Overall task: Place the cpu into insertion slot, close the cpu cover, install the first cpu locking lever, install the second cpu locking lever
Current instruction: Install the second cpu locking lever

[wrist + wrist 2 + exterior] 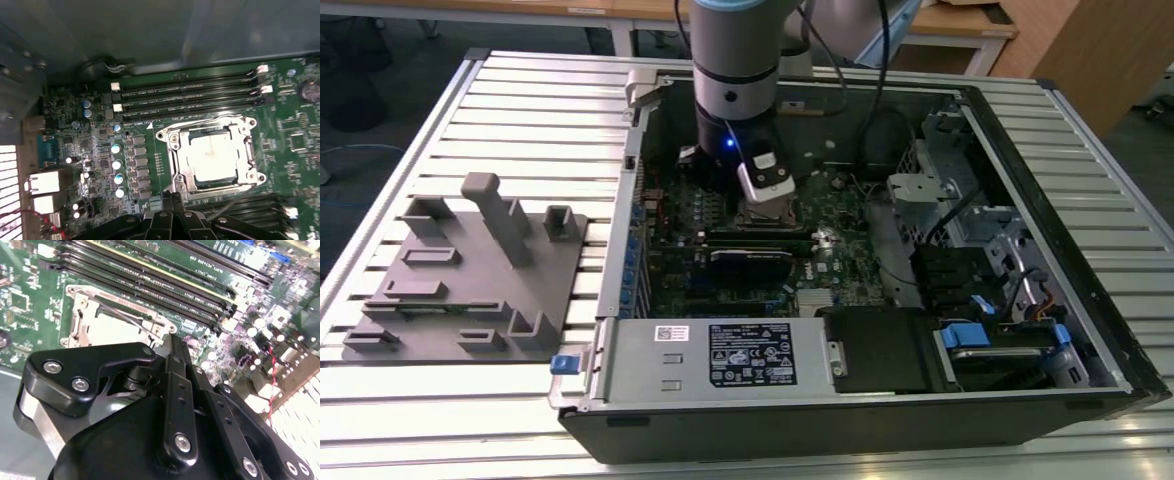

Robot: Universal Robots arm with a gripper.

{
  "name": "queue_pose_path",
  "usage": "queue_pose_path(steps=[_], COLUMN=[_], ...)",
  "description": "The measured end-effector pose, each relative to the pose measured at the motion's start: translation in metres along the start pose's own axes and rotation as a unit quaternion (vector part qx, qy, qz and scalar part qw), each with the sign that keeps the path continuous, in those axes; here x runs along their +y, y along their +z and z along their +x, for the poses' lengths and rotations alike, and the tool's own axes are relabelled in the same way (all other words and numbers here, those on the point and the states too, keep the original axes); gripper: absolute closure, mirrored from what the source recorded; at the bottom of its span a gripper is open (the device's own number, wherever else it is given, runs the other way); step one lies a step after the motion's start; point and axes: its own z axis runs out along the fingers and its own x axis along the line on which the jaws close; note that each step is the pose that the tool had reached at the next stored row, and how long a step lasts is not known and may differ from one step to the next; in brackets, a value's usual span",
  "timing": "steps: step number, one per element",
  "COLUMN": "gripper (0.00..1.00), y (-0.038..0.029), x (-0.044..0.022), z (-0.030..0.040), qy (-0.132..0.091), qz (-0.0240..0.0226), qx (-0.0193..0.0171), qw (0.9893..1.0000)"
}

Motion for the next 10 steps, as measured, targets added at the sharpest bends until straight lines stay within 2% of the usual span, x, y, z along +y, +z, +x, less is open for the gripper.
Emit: queue_pose_path(steps=[4, 10], gripper=[0.90, 0.90], y=[-0.0097, -0.0204], x=[0.0011, 0.0022], z=[-0.0006, -0.0011], qy=[0.000, 0.000], qz=[0.0000, 0.0001], qx=[0.0000, 0.0000], qw=[1.0000, 1.0000])
